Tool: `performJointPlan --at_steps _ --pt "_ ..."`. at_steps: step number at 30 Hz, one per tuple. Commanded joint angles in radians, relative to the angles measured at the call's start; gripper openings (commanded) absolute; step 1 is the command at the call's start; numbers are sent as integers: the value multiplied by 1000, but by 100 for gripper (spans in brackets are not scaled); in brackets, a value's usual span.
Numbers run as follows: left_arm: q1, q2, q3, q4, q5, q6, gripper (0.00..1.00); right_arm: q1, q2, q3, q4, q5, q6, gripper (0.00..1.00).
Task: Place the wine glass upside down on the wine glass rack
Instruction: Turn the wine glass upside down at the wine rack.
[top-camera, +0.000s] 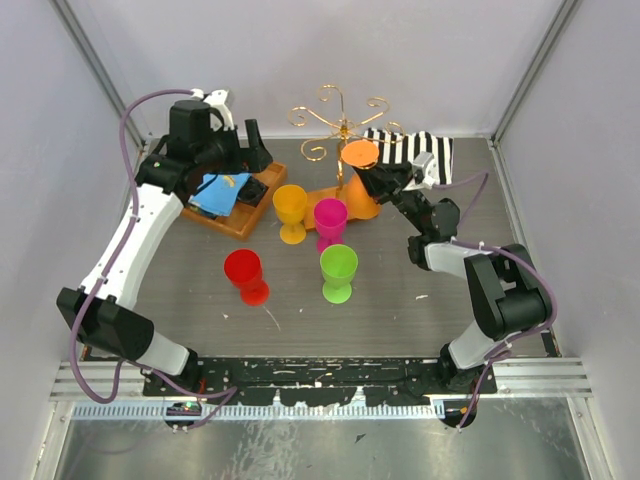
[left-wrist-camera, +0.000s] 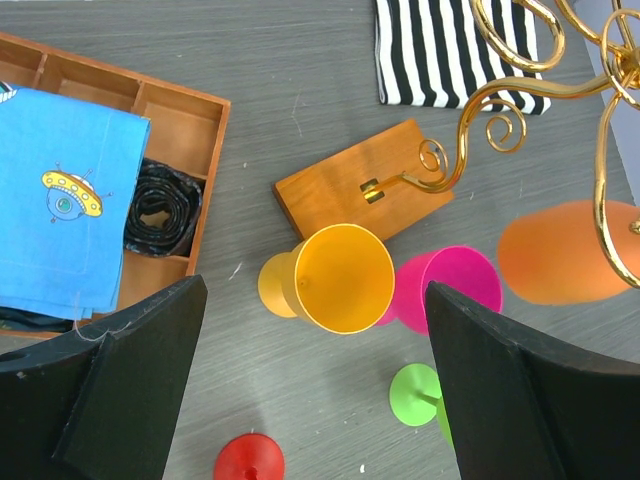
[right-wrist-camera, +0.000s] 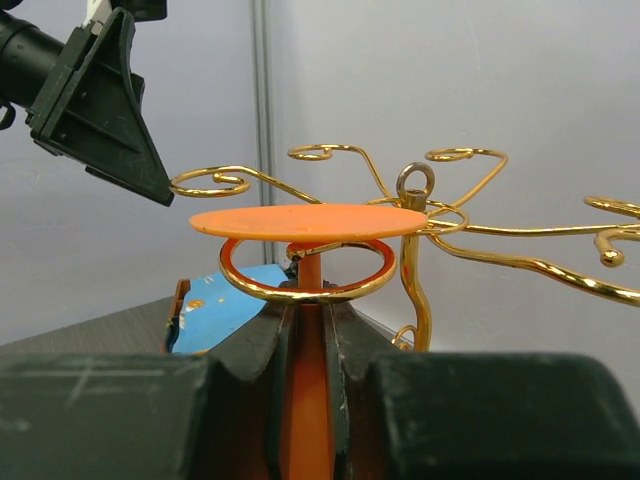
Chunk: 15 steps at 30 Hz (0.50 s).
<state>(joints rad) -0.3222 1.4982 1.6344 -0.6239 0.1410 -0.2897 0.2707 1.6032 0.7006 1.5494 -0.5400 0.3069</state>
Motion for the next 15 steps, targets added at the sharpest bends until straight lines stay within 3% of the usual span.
performJointPlan --at_steps 1,10,15 --pt "7 10 -7 -12 14 -2 98 -3 -14 24 146 43 -13 1" --pt "30 18 -7 -8 39 -16 98 -3 -1 85 146 -4 45 1" --pt "41 21 -8 -4 56 -25 98 -3 -24 46 147 43 28 2"
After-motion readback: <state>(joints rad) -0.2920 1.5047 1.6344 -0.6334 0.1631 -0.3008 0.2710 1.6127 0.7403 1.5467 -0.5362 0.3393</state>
